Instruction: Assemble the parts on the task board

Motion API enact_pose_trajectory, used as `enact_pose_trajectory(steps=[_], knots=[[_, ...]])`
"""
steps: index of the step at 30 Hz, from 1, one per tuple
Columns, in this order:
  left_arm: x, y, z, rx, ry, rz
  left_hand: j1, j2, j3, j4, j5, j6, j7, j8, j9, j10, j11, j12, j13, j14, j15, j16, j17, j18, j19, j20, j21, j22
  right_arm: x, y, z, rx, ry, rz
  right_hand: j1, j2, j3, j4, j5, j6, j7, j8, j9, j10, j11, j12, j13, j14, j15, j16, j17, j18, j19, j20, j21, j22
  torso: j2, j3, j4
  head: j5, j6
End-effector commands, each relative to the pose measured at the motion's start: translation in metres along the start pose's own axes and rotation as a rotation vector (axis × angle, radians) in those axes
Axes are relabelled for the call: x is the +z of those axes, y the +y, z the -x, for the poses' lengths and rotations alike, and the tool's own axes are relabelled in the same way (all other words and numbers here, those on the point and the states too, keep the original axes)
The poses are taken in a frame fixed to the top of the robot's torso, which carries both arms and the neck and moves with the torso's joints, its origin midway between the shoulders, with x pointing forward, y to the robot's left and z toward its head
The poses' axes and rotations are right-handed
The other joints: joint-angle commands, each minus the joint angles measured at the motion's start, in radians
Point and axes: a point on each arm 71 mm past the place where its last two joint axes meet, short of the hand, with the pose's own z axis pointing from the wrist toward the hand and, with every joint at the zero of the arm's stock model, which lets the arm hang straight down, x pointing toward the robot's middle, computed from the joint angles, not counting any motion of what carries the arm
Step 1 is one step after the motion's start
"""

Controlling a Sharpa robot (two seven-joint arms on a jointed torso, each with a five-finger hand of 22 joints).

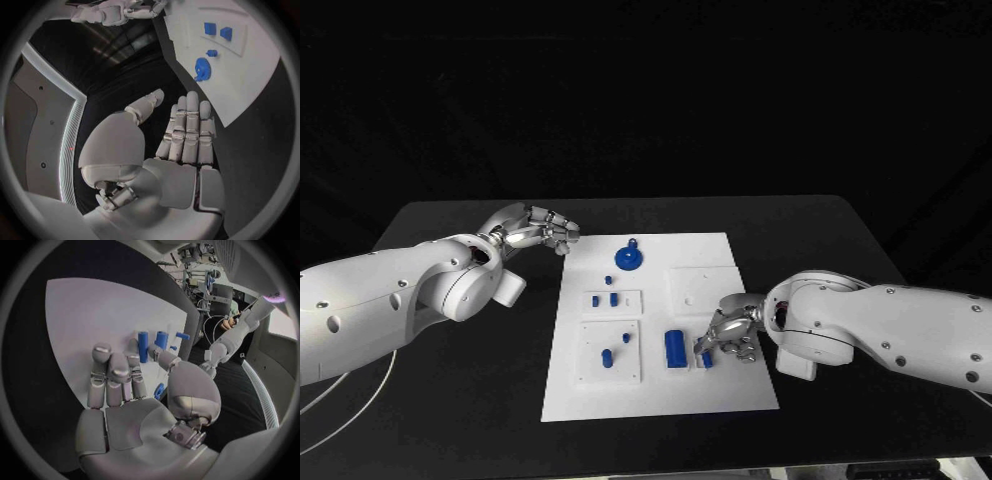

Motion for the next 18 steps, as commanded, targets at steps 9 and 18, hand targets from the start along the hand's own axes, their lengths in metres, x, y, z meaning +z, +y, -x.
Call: enact_pose_trajectory(steps=[9, 18], knots=[[0.0002, -0.0009, -0.0013, -0.007, 0.013, -0.005, -0.007, 0.0, -0.002, 0.006, -0.004, -0.007, 0.001, -0.001, -0.002, -0.006, 0.002, -0.005, 0.002, 0.003, 0.001, -0.006, 0.001, 0.012, 0.002, 0.004, -0.005, 0.002, 0.0024, 0.0035, -0.0022, -0.001, 0.011, 0.018, -0.006, -0.002, -0.009, 0.0, -0.005, -0.006, 0.005, -0.006, -0.001, 0.0, 0.0, -0.006, 0.002, -0.003, -0.007, 0.003, -0.002, 0.014, 0.002, -0.008, 0.006, -0.001, 0.0, -0.0001, 0.0008, 0.004, -0.002], [-0.0002, -0.0008, -0.001, -0.007, 0.012, -0.004, -0.007, 0.0, -0.002, 0.006, -0.004, -0.008, 0.001, -0.001, -0.002, -0.006, 0.002, -0.005, 0.002, 0.003, 0.001, -0.006, 0.002, 0.012, 0.002, 0.004, -0.005, 0.002, 0.0026, 0.0028, -0.0022, -0.009, 0.007, 0.018, -0.047, -0.046, -0.079, 0.002, -0.005, -0.011, 0.006, -0.007, 0.0, -0.005, 0.001, -0.007, 0.004, -0.006, -0.007, 0.002, -0.003, 0.014, -0.002, -0.009, 0.005, -0.001, 0.0, 0.0002, 0.0001, 0.007, -0.003]])
